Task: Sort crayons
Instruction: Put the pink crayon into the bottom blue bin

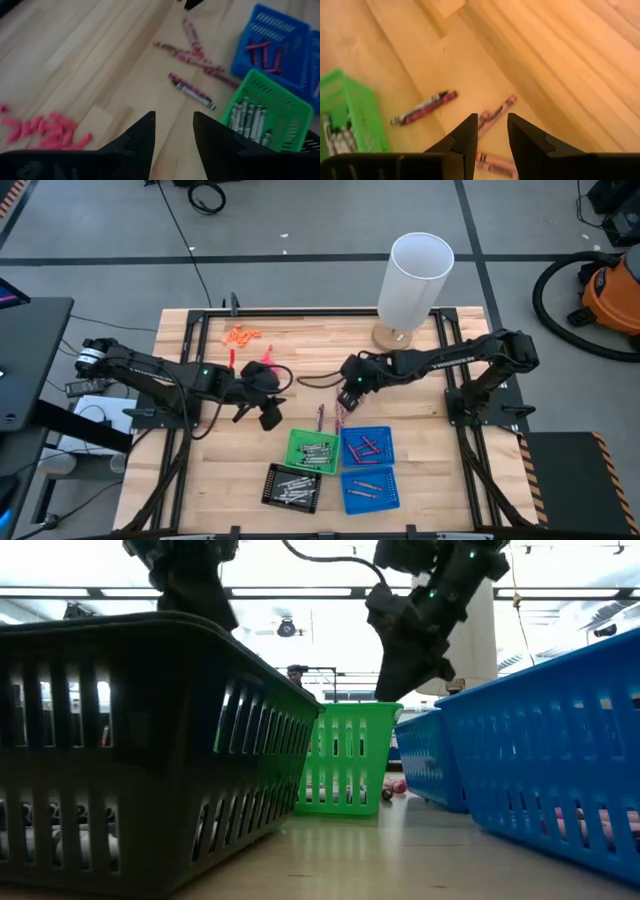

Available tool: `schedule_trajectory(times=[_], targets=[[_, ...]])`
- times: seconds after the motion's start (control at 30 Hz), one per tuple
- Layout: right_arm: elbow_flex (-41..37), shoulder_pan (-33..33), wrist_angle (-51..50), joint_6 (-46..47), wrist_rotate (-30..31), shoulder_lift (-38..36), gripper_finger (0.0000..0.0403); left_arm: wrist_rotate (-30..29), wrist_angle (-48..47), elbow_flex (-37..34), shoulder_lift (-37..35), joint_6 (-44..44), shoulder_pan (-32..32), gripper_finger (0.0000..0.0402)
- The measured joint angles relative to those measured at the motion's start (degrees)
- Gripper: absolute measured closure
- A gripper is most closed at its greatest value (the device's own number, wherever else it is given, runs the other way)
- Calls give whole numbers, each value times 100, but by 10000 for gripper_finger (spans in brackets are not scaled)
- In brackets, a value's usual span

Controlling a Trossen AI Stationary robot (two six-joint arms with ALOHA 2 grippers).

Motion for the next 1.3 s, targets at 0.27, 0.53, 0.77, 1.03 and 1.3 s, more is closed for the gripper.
schedule_trajectory(times=[0.27,0.53,0.77,1.03,1.3], targets=[[-451,-296,683,40,103,2,288,-92,-798,0,0,-1040,0,259],[-561,-382,114,-1369,-620,2,288,-103,-972,7,-84,-1071,-123,259],[-1003,-384,-25,-2674,-1022,2,288,-114,-854,7,-105,-1055,-120,259],[-1283,-386,-27,-3806,-1058,2,288,-114,-645,7,-105,-1051,-120,259],[-1296,-431,-10,-5548,-968,2,288,-114,-390,7,-105,-1051,-118,259]])
